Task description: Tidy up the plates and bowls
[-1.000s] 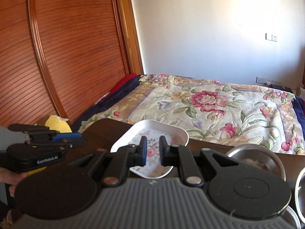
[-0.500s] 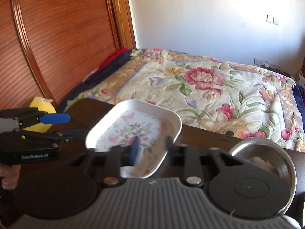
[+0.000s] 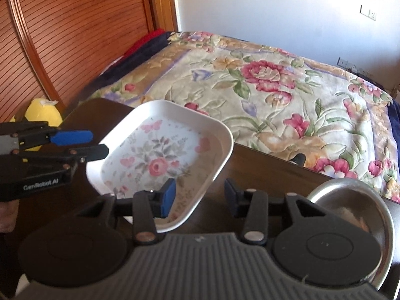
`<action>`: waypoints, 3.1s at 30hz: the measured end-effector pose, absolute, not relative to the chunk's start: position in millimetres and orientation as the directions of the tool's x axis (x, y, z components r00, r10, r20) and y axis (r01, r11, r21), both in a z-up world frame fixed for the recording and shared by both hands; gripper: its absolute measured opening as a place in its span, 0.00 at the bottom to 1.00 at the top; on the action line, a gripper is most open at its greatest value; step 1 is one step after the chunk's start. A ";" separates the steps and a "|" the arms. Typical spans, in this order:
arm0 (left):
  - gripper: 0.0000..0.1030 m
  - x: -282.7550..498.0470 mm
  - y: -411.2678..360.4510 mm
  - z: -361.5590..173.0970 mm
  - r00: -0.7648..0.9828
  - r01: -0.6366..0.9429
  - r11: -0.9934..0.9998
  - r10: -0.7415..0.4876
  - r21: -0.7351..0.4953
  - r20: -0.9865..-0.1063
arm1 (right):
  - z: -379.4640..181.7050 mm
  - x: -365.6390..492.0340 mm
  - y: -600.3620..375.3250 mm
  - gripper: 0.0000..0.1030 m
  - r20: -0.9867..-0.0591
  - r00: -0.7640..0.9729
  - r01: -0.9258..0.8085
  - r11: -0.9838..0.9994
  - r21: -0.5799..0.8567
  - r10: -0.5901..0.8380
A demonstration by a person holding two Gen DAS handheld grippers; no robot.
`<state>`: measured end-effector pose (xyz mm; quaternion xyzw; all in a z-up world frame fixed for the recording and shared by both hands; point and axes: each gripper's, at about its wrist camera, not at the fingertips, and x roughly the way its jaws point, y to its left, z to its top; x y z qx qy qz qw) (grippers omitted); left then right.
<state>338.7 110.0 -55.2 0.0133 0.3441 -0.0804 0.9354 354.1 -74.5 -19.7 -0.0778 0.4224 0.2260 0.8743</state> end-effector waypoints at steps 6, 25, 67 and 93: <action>0.24 344.2 110.4 -60.3 0.735 0.162 0.986 -0.152 -0.046 -0.661 | -23.4 360.5 -73.6 0.35 -0.796 0.516 -0.466 0.884 0.049 0.316; 0.16 352.6 111.7 -68.0 0.722 0.151 0.986 -0.162 -0.075 -0.672 | -30.9 371.7 -74.4 0.18 -0.818 0.466 -0.480 0.873 0.086 0.337; 0.14 238.1 97.1 22.4 0.820 0.159 0.986 -0.162 -0.053 -0.550 | 41.9 284.5 -106.2 0.14 -0.692 0.584 -0.480 0.868 0.127 0.424; 0.14 138.9 93.0 22.7 0.852 0.174 0.984 -0.174 -0.045 -0.494 | 41.5 200.3 -123.0 0.14 -0.632 0.624 -0.489 0.861 0.141 0.458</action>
